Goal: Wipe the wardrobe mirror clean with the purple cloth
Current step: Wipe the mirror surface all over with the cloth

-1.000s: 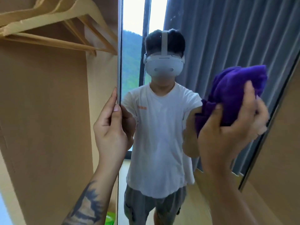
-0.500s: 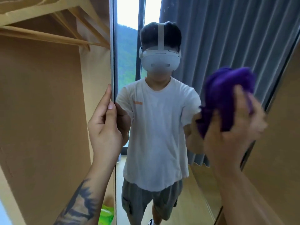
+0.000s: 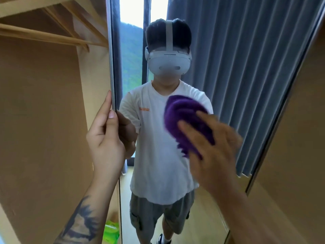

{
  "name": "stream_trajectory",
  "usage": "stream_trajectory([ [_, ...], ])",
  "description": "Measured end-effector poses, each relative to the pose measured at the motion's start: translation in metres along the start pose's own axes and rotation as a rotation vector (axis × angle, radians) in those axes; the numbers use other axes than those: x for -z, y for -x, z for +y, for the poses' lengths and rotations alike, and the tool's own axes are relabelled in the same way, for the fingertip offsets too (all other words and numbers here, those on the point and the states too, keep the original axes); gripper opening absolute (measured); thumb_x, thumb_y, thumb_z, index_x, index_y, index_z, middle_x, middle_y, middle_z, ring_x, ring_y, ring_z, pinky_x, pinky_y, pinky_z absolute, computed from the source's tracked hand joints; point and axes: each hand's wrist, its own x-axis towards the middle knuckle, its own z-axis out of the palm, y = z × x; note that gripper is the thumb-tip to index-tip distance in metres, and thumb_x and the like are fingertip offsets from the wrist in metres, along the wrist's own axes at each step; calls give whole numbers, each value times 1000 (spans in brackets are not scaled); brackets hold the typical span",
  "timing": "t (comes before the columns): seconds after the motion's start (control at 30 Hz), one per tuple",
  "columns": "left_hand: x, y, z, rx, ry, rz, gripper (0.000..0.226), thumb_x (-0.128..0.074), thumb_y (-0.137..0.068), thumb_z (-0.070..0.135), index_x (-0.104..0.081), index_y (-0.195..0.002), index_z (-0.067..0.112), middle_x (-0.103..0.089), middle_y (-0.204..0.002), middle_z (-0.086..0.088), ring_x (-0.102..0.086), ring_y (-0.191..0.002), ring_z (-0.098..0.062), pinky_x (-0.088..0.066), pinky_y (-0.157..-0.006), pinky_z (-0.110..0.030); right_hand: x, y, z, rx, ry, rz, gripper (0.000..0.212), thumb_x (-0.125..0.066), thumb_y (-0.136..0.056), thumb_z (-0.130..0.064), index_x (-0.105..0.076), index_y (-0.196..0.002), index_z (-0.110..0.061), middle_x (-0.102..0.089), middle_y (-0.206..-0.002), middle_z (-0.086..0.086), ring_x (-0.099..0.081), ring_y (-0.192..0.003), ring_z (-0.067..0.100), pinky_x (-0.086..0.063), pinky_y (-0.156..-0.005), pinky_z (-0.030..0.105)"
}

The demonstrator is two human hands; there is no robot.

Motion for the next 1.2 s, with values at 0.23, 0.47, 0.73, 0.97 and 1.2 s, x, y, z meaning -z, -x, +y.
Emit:
stream_trajectory([
  [0.23,3,0,-4,-15,-15,2,43,-38,-111,-2,-38,-154,-3,-63,-81,48,-58,-82,30,-41,-74,7,10,-31,10,-786,-92,581,66,-68,-91,-4,-46,-152,-16,-45,-146,5,-36,-131,8,-27,-119,33],
  [0.47,9,-2,-11,-4,-21,25,41,-42,-112,5,-46,-152,12,-66,-86,44,-61,-87,24,-50,-89,-5,-17,-33,-75,-89,-26,-120,87,-73,-83,-24,-27,-156,-39,-29,-159,7,-37,-135,36,-43,-105,59],
  [0.73,1,3,-5,-1,-25,28,43,-39,-111,-2,-40,-154,-3,-61,-75,48,-57,-76,31,-40,-69,8,6,-43,-1,-706,-105,502,69,-66,-85,2,-52,-149,-17,-50,-146,19,-47,-134,37,-35,-113,59],
  [0.97,2,1,-2,35,-14,56,41,-40,-111,-1,-44,-152,0,-64,-76,43,-59,-76,27,-41,-70,6,-28,-53,-78,-632,-47,343,60,-54,-93,-23,-47,-153,-25,-47,-152,19,-46,-134,40,-39,-107,61],
  [1.2,16,0,-6,114,24,90,37,-49,-110,12,-65,-141,24,-75,-124,14,-69,-114,-6,-56,-102,-34,-29,-23,-91,-73,-20,-143,72,-47,-86,-35,-30,-155,-50,-36,-160,-3,-44,-127,29,-33,-99,51],
])
